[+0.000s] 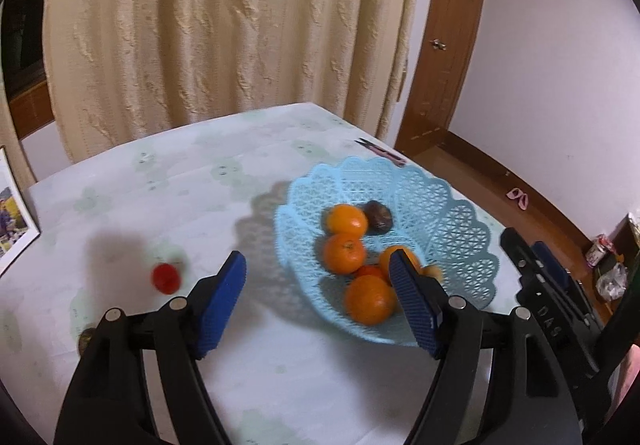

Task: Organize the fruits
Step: 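Lower the mandarin into the basket and open the left gripper, then move the left gripper to the dark brown fruit and grasp it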

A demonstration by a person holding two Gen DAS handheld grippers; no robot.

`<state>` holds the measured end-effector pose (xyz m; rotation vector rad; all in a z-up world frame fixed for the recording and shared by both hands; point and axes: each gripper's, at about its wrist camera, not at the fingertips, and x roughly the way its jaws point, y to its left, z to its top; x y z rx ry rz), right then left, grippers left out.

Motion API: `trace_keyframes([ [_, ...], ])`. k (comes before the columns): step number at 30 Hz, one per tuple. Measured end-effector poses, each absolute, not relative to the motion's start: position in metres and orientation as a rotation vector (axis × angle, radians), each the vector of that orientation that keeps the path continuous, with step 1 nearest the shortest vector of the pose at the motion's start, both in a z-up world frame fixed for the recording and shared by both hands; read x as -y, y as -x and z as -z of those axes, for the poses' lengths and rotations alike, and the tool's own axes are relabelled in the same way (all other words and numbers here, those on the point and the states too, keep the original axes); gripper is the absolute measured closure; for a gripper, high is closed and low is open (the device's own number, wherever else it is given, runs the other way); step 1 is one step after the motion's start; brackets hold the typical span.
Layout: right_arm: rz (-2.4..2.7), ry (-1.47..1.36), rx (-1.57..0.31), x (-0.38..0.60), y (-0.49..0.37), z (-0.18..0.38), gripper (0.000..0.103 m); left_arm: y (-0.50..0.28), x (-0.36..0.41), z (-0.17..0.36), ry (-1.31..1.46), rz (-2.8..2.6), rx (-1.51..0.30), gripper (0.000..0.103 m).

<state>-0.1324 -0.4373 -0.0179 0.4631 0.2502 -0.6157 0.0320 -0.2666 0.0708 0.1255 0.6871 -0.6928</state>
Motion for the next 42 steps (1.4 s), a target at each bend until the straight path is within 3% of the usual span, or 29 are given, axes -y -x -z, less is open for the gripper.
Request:
trace_keyframes([
  [25, 0.534, -0.446, -0.299, 0.41, 0.121, 0.013, 0.034, -0.075, 0.128, -0.052, -0.027, 0.4, -0.767, 0.029],
  [42, 0.391, -0.408, -0.325, 0.365, 0.104, -0.003, 0.034, -0.094, 0.107, -0.007, -0.042, 0.324, -0.88, 0.03],
])
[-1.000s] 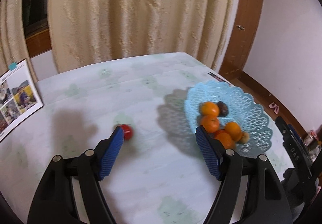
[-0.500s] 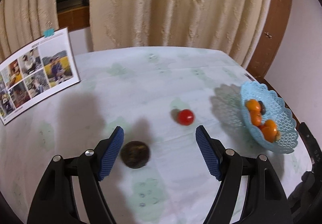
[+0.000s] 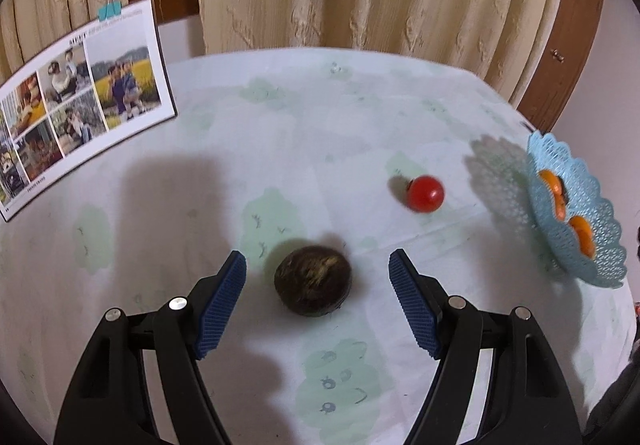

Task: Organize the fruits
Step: 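Move the left gripper to the dark brown fruit and grasp it, then grasp the last red tomato with the right gripper while the left gripper holds the dark fruit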

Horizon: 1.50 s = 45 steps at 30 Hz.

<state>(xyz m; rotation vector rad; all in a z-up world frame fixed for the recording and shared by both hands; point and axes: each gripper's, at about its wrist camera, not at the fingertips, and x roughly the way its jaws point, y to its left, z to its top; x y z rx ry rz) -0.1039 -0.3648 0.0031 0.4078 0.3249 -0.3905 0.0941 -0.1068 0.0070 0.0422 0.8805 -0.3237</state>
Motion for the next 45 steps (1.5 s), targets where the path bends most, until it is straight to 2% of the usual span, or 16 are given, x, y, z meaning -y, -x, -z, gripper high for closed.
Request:
trace_keyframes([
  [2, 0.365, -0.391, -0.331, 0.357, 0.1, -0.006, 0.034, -0.096, 0.106, -0.001, -0.048, 0.313, -0.893, 0.033],
  [6, 0.312, -0.352, -0.342, 0.341, 0.089, -0.011, 0.034, -0.101, 0.105, 0.008, -0.051, 0.302, -0.918, 0.046],
  [8, 0.281, -0.334, -0.352, 0.333, 0.083, -0.013, 0.034, -0.1, 0.106, 0.009, -0.058, 0.3, -0.912, 0.048],
  [11, 0.24, -0.313, -0.37, 0.323, 0.072, -0.016, 0.034, -0.099, 0.107, 0.008, -0.064, 0.317, -0.912, 0.059],
  [15, 0.191, -0.276, -0.394, 0.307, 0.057, -0.018, 0.034, -0.1, 0.104, 0.006, -0.058, 0.311, -0.915, 0.059],
  [25, 0.013, -0.176, -0.515, 0.257, -0.004, -0.008, 0.034, -0.094, 0.082, -0.044, -0.036, 0.222, -0.773, 0.059],
  [38, -0.066, -0.193, -0.733, 0.244, -0.089, 0.024, 0.035, -0.094, 0.065, -0.062, 0.004, 0.197, -0.758, 0.059],
  [40, -0.065, -0.191, -0.749, 0.245, -0.098, 0.024, 0.041, -0.094, 0.065, -0.062, 0.004, 0.196, -0.76, 0.059],
  [42, -0.05, -0.182, -0.766, 0.246, -0.105, 0.026, 0.043, -0.094, 0.065, -0.061, 0.004, 0.195, -0.763, 0.059],
  [45, -0.037, -0.188, -0.798, 0.249, -0.114, 0.034, 0.053, -0.096, 0.065, -0.06, 0.004, 0.192, -0.768, 0.059],
])
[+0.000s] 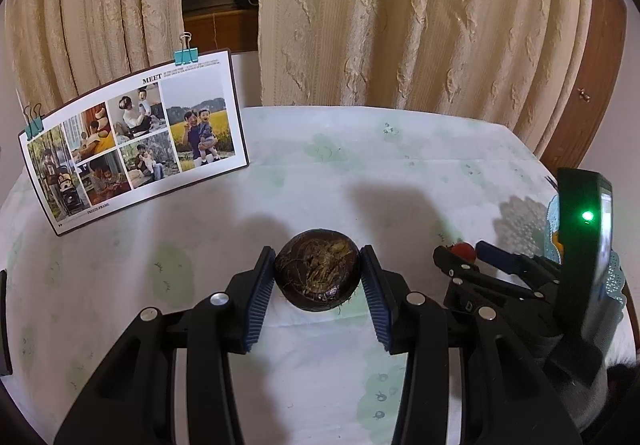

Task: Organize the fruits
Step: 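Grasp the last red tomato with the right gripper while the left gripper holds the dark fruit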

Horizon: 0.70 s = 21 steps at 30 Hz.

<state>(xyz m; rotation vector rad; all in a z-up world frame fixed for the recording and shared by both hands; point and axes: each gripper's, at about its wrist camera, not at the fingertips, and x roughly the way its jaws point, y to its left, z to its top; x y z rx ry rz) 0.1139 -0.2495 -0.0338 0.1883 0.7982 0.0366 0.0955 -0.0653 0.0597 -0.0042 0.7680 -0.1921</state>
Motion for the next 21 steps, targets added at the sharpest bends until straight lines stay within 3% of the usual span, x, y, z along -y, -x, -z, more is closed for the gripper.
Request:
trace_keyframes([
  [3, -0.029, -0.179, -0.796, 0.25, -0.115, 0.036, 0.057, -0.096, 0.066, -0.058, 0.001, 0.191, -0.773, 0.059],
  [7, -0.01, -0.152, -0.795, 0.248, -0.114, 0.036, 0.074, -0.097, 0.067, -0.056, -0.003, 0.192, -0.777, 0.059],
  [21, -0.029, -0.204, -0.76, 0.256, -0.074, 0.03, 0.074, -0.093, 0.072, -0.057, -0.012, 0.209, -0.771, 0.059],
])
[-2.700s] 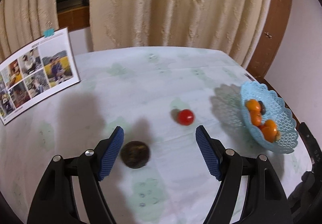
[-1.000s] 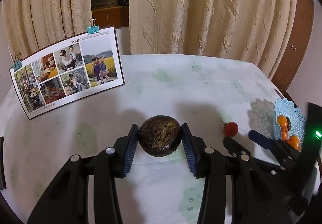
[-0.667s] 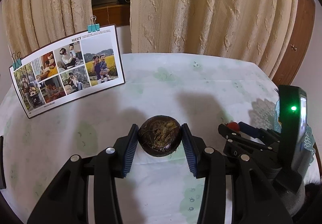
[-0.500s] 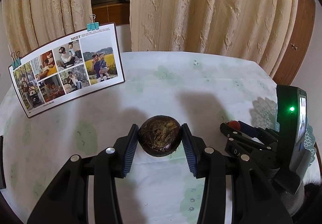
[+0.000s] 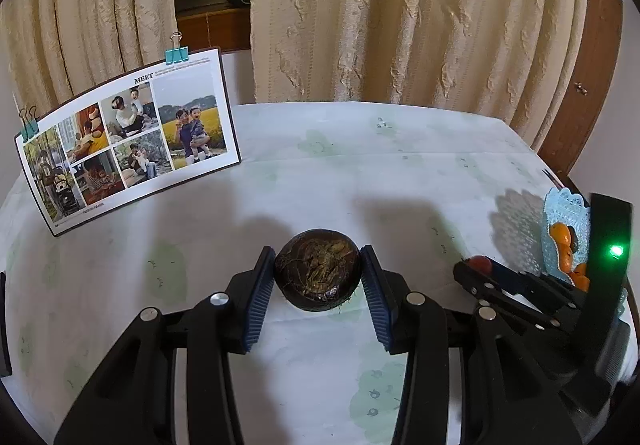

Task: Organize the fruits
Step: 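Grasp the last red tomato with the right gripper while the left gripper holds the dark fruit, then carry the tomato into the basket and open the right gripper while the left gripper carries the dark fruit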

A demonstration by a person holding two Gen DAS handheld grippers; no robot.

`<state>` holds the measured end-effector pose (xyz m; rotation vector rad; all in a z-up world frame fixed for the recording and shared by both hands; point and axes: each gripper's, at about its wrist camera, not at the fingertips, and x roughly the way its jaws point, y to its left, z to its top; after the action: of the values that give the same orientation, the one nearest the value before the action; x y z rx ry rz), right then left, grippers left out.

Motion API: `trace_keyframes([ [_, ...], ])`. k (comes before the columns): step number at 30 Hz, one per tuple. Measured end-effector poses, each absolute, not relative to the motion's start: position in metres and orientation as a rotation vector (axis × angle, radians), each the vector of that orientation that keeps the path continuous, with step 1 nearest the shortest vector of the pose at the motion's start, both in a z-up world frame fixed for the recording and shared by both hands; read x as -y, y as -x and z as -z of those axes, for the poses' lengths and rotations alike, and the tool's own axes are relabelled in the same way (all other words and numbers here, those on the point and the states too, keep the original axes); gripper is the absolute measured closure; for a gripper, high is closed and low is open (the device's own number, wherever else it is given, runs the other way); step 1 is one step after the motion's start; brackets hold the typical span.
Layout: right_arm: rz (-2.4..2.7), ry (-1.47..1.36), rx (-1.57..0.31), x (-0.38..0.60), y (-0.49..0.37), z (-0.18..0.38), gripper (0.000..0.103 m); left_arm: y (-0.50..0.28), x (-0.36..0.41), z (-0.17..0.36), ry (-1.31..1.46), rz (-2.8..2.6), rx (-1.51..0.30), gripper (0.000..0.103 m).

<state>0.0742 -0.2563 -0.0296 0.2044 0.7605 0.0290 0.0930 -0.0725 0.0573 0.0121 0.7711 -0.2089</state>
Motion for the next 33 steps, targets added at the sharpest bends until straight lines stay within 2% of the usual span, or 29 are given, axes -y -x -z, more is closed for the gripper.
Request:
trace_keyframes([
  [19, 0.067, -0.326, -0.591, 0.322, 0.017, -0.008, 0.074, -0.07, 0.103, -0.059, -0.071, 0.282, -0.749, 0.059],
  [33, 0.236, -0.449, -0.559, 0.407, 0.061, 0.009, 0.074, -0.051, 0.138, -0.052, -0.124, 0.338, -0.758, 0.059],
])
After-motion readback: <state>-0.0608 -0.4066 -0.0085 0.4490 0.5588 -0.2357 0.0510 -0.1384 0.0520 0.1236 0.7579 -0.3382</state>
